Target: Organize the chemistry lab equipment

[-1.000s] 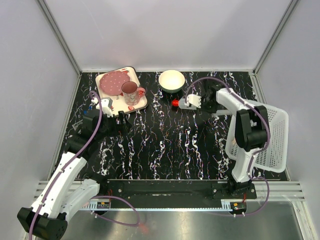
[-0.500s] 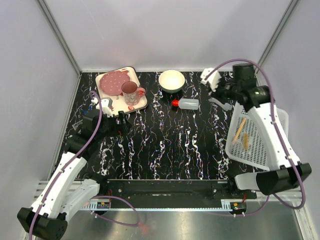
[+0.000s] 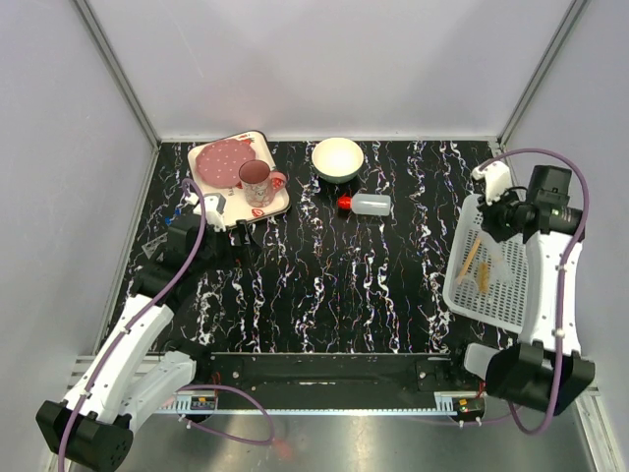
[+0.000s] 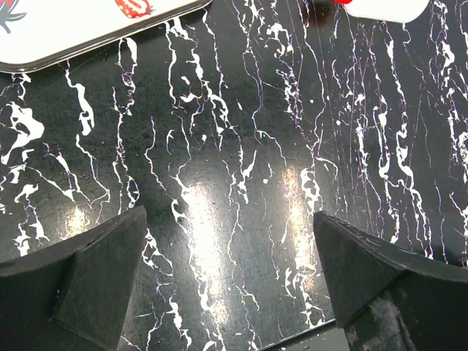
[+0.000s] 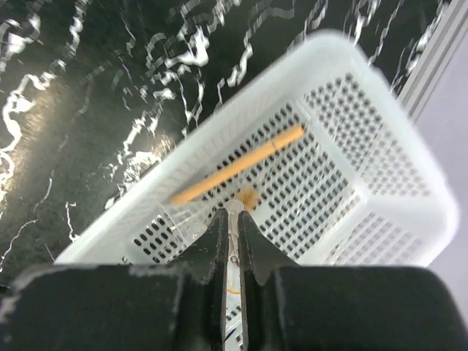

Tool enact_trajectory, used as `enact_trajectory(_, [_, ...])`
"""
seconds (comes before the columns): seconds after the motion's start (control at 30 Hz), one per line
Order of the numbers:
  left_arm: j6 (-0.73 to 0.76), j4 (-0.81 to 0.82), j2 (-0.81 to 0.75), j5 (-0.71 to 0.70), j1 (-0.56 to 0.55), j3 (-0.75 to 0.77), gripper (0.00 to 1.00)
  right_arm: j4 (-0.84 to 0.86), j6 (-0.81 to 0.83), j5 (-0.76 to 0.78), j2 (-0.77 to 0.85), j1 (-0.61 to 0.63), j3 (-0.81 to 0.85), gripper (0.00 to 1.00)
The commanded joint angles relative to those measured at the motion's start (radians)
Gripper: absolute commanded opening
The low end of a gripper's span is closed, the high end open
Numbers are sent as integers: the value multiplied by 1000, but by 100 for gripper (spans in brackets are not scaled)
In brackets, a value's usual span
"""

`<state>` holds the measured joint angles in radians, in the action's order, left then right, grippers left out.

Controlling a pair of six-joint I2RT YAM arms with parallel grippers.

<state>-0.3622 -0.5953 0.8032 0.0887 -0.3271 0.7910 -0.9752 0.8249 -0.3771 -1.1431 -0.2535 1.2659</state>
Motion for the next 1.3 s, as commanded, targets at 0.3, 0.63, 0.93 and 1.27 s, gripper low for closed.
enact_trajectory(0.3, [11,51,-10,28,3,-1,99,6,13,30,-317,-221,-19,29])
enact_trajectory(0.63, [14,72,-48,52,3,-6,99,-72,-44,-164,-332,-187,211,67])
enact_trajectory(0.93, [14,112,-142,69,5,-29,99,-109,29,-293,-380,143,280,95])
enact_trajectory(1.27, [12,106,-145,60,3,-32,99,0,279,-129,-524,465,300,100])
